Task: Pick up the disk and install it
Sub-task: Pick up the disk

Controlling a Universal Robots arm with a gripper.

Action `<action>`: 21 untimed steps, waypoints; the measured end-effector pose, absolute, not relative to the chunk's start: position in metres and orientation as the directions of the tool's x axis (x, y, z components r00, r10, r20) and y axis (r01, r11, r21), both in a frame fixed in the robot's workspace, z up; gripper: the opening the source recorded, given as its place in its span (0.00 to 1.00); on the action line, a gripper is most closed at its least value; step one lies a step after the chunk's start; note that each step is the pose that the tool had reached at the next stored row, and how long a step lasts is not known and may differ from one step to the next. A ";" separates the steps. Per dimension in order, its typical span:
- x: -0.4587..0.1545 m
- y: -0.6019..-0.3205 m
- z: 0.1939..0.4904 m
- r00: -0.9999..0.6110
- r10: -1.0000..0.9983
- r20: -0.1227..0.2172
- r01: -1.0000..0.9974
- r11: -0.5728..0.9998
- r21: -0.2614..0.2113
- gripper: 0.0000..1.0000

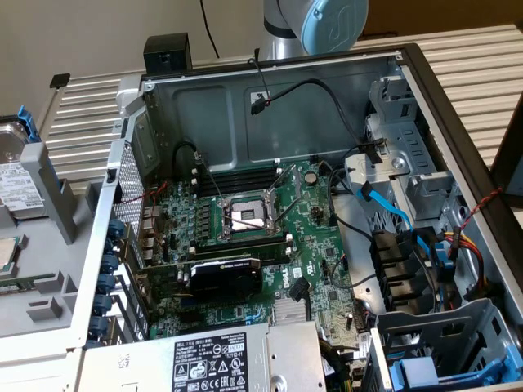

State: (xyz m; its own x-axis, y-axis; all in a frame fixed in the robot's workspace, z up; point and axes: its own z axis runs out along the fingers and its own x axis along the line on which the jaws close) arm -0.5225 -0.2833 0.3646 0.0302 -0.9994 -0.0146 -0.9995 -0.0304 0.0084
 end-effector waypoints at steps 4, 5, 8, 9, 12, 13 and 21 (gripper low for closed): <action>-0.522 -0.283 0.357 0.032 -0.999 -0.015 -0.999 -0.032 0.008 0.68; -0.521 -0.283 0.356 0.032 -0.999 -0.014 -0.999 -0.032 0.009 0.68; -0.521 -0.281 0.352 0.032 -0.999 -0.004 -0.999 -0.032 0.009 0.68; -0.521 -0.280 0.351 0.032 -0.999 0.003 -0.999 -0.032 0.009 0.68; -0.521 -0.279 0.349 0.032 -0.999 0.012 -0.999 -0.032 0.009 0.68; -0.521 -0.279 0.348 0.033 -0.999 0.012 -0.999 -0.032 0.009 0.68; -0.521 -0.279 0.335 0.036 -0.999 0.012 -0.999 -0.036 0.009 0.68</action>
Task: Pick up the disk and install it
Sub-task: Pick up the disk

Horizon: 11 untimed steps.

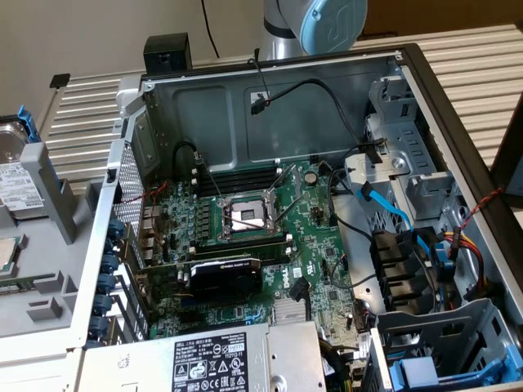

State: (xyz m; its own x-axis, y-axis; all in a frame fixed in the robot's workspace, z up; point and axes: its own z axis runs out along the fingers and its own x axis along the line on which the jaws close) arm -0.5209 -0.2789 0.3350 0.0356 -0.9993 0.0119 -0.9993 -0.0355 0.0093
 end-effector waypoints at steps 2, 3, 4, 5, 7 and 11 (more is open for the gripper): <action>-0.520 -0.279 0.331 0.038 -0.999 0.012 -0.999 -0.038 0.010 0.68; -0.520 -0.280 0.330 0.039 -0.999 0.012 -0.999 -0.039 0.011 0.68; -0.520 -0.281 0.329 0.040 -0.999 0.012 -0.999 -0.040 0.012 0.68; -0.520 -0.282 0.328 0.042 -0.999 0.012 -0.999 -0.042 0.015 0.68; -0.519 -0.283 0.326 0.046 -0.999 0.011 -0.999 -0.045 0.019 0.68; -0.517 -0.288 0.322 0.051 -0.999 0.011 -0.998 -0.051 0.022 0.68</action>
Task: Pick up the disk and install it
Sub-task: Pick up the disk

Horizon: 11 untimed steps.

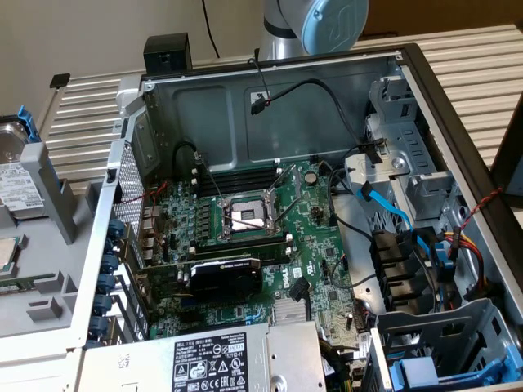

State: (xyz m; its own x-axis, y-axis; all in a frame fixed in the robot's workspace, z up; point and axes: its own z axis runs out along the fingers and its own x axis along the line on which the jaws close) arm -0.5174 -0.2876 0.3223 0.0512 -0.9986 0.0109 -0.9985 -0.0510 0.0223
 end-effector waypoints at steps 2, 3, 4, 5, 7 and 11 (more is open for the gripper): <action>-0.517 -0.289 0.321 0.054 -0.998 0.010 -0.998 -0.054 0.022 0.68; -0.517 -0.290 0.320 0.055 -0.998 0.008 -0.998 -0.055 0.022 0.68; -0.517 -0.290 0.319 0.056 -0.998 0.006 -0.998 -0.056 0.022 0.68; -0.517 -0.290 0.318 0.056 -0.998 0.004 -0.998 -0.056 0.021 0.68; -0.517 -0.290 0.317 0.057 -0.998 0.001 -0.998 -0.057 0.021 0.68; -0.517 -0.290 0.315 0.057 -0.998 -0.001 -0.998 -0.057 0.021 0.68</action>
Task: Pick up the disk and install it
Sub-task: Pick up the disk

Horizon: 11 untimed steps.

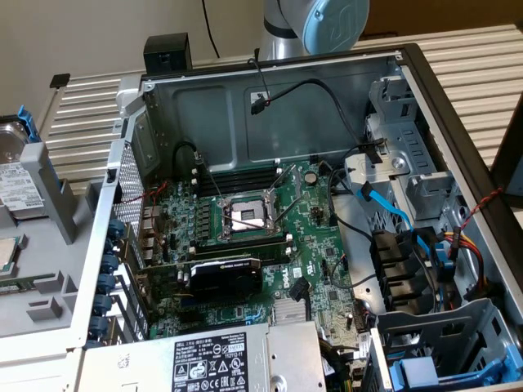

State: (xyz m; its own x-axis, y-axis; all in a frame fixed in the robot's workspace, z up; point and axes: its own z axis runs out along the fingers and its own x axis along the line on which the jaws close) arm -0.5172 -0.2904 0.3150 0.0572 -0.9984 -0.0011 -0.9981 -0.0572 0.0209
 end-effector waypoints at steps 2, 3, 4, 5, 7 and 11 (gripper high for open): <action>-0.517 -0.290 0.313 0.057 -0.998 -0.002 -0.998 -0.057 0.021 0.68; -0.517 -0.290 0.313 0.057 -0.998 -0.003 -0.998 -0.058 0.021 0.68; -0.517 -0.290 0.312 0.058 -0.998 -0.004 -0.998 -0.058 0.021 0.68; -0.517 -0.290 0.312 0.058 -0.998 -0.006 -0.998 -0.058 0.021 0.68; -0.517 -0.289 0.311 0.058 -0.998 -0.009 -0.998 -0.058 0.020 0.68; -0.517 -0.288 0.310 0.058 -0.998 -0.010 -0.998 -0.058 0.020 0.68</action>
